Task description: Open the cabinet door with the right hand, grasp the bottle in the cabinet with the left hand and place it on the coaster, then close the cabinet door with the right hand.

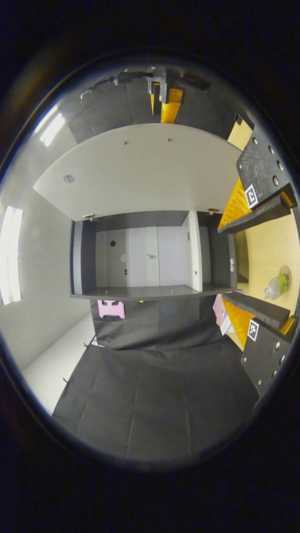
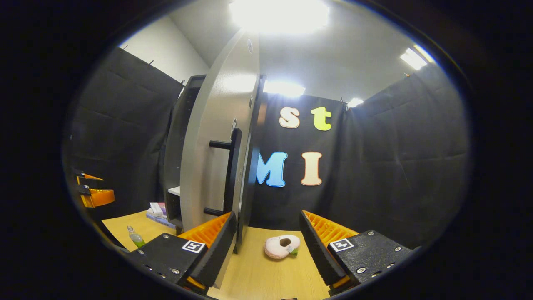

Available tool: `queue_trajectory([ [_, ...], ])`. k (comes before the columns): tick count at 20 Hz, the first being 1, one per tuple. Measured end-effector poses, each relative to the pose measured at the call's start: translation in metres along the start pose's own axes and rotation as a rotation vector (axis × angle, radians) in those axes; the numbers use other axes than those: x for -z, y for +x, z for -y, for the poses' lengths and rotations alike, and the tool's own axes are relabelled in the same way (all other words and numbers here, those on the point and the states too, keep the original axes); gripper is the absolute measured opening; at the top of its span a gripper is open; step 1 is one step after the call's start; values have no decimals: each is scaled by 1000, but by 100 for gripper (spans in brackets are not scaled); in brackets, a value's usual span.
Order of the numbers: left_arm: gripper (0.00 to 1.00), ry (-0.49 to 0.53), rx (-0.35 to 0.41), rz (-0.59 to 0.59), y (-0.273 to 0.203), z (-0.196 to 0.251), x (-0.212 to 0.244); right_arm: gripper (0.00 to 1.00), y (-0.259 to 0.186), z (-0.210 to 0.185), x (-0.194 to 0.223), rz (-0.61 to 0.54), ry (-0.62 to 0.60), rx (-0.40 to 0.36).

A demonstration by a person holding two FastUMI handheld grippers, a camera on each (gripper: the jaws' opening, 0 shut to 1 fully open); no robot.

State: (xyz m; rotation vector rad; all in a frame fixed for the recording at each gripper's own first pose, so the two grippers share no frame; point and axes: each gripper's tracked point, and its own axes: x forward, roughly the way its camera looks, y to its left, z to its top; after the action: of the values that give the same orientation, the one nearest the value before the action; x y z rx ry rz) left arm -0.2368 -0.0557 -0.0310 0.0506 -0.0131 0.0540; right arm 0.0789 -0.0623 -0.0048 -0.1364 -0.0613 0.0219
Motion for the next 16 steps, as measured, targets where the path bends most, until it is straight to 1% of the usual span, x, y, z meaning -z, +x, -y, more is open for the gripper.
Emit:
queue_trajectory([
  [1,80,-13,2,-7,3,1,2,92,2,0,0,-3,-3,0],
  [2,80,-27,6,-10,5,2,3,93,2,-2,-2,-2,5,-2],
  [4,81,-43,7,-6,11,2,3,92,1,-6,-3,-2,24,-11],
  [10,81,-26,5,6,32,-9,0,92,2,-16,-4,-20,38,-26],
  [16,81,4,-52,-11,56,-42,12,92,2,-51,-9,-58,79,-92],
])
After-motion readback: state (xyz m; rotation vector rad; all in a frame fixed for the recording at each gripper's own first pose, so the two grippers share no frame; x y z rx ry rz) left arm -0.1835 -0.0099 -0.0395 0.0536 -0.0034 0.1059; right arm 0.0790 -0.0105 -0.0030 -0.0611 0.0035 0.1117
